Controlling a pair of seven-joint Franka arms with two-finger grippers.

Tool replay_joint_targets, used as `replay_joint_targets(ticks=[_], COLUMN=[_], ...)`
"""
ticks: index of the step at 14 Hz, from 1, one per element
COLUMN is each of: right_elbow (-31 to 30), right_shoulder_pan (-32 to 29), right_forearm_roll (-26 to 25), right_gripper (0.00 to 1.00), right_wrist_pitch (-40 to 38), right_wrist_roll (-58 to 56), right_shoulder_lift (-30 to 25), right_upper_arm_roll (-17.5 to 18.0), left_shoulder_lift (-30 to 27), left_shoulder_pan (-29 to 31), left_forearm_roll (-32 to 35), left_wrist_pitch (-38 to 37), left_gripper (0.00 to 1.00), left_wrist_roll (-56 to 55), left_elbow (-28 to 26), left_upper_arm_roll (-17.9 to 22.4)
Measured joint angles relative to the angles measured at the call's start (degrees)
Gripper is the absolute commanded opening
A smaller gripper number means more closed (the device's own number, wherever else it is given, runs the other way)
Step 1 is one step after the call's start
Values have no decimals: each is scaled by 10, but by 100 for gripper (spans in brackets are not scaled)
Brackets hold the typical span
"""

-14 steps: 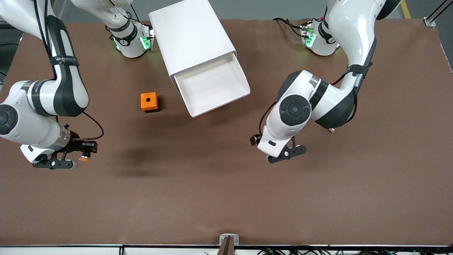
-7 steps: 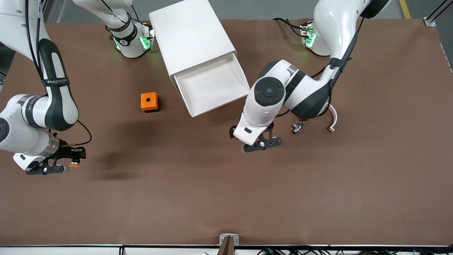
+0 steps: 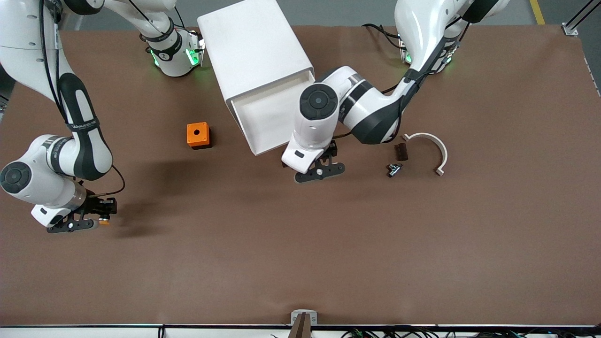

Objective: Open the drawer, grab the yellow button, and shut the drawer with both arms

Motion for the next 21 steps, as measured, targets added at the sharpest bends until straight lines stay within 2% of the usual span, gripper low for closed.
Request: replay_joint_targets(ticks=[9, 12, 21], right_elbow=[0, 0, 0], right_shoulder_pan=[-9, -9, -10], right_forearm_roll=[3, 35, 58], right_gripper=[0, 0, 0], right_wrist_pitch=[30, 32, 35], right_wrist_roll=[-19, -20, -21], right_shoulder_lift=[28, 29, 33], right_upper_arm_roll=[2, 4, 4], left_shoulder_lift=[1, 1, 1], left_shoulder_pan=[-50, -65, -81], left_forearm_roll=[0, -4, -82], left_wrist_pitch=[0, 0, -1], left_gripper=[100, 100, 100], left_wrist_roll=[-42, -47, -48], left_elbow=[-12, -19, -29], left_upper_arm_roll=[-1, -1, -1])
